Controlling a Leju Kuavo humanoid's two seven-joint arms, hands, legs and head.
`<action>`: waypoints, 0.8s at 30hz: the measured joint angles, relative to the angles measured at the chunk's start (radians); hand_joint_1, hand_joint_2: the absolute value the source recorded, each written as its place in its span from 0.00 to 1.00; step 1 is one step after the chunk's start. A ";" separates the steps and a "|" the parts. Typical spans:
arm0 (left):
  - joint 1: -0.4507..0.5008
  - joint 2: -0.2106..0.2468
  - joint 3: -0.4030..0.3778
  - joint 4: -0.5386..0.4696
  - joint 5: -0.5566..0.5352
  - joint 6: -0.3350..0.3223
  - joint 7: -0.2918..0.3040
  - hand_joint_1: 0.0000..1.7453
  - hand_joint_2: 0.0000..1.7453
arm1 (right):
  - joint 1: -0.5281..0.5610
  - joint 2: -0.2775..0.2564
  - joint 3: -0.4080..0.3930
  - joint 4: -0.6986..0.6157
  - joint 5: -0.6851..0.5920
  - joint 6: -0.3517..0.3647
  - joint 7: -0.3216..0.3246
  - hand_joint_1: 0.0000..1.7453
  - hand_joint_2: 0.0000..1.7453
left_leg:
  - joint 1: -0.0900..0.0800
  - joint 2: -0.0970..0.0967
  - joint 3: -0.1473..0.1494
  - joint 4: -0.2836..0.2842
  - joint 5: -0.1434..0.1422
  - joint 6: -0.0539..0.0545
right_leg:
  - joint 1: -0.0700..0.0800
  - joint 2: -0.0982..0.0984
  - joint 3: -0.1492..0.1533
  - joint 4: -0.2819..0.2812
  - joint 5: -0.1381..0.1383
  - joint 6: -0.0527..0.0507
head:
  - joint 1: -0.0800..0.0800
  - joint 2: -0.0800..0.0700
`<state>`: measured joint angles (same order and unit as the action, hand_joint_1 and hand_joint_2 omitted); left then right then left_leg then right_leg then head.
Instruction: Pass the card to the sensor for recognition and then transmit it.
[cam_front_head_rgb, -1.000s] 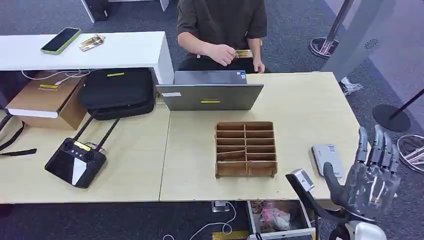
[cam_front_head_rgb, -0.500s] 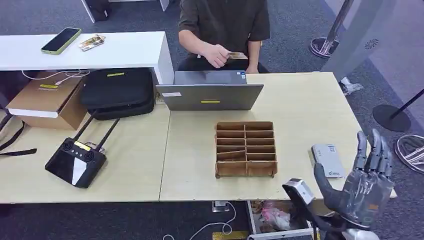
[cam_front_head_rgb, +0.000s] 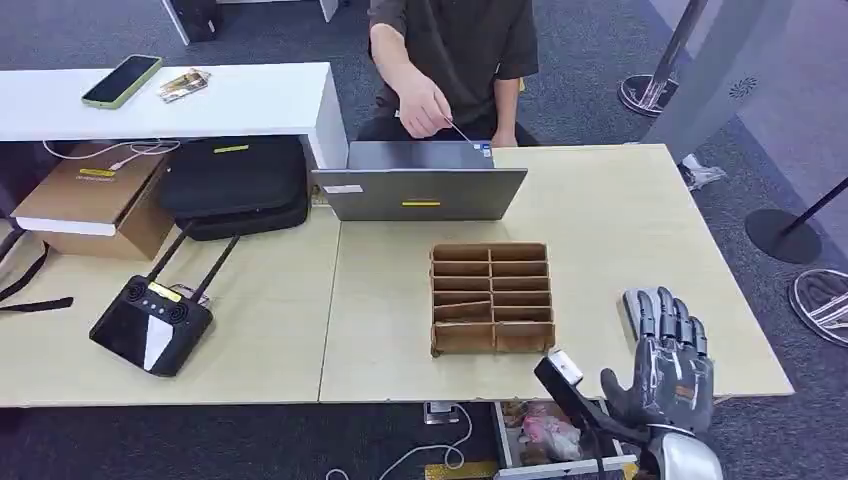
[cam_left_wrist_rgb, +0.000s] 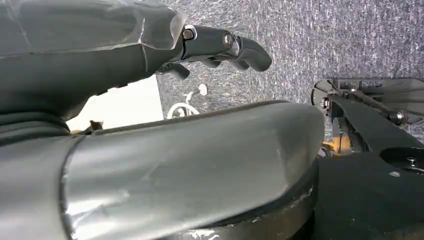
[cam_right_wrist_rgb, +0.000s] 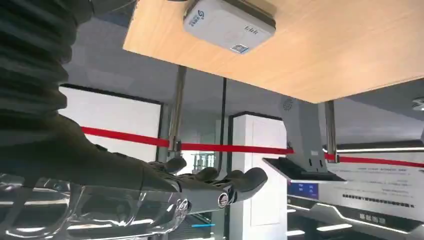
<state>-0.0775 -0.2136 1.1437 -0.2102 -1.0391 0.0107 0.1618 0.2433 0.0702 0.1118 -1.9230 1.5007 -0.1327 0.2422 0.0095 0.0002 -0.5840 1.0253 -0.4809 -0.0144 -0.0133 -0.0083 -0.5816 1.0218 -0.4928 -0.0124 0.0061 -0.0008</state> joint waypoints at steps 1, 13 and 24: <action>0.000 0.000 0.000 0.000 -0.002 0.000 0.000 0.00 0.00 | 0.001 -0.001 0.001 0.000 0.000 -0.006 0.000 0.00 1.00 | 0.000 0.000 0.000 0.000 0.000 0.000 | 0.000 0.000 0.000 0.000 0.000 0.000 | 0.000 0.000; 0.000 0.001 0.001 0.000 -0.018 -0.002 -0.009 0.00 0.00 | -0.046 -0.024 0.002 -0.010 -0.014 -0.084 -0.064 0.00 1.00 | 0.000 0.001 0.000 0.000 0.000 0.000 | 0.000 0.001 0.000 0.000 0.000 0.000 | 0.000 0.000; -0.012 0.002 -0.008 0.000 -0.077 -0.052 -0.030 0.00 0.00 | -0.525 -0.048 0.085 0.264 -0.143 -0.035 -0.198 0.00 1.00 | 0.000 0.003 0.001 0.000 0.004 -0.001 | 0.000 0.002 0.001 0.001 0.003 -0.002 | 0.000 0.000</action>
<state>-0.0892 -0.2113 1.1356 -0.2102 -1.1166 -0.0412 0.1320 -0.2819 0.0217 0.1965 -1.6589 1.3573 -0.1674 0.0438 0.0098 0.0029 -0.5829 1.0254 -0.4769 -0.0151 -0.0132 -0.0058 -0.5805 1.0230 -0.4895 -0.0143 0.0061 -0.0008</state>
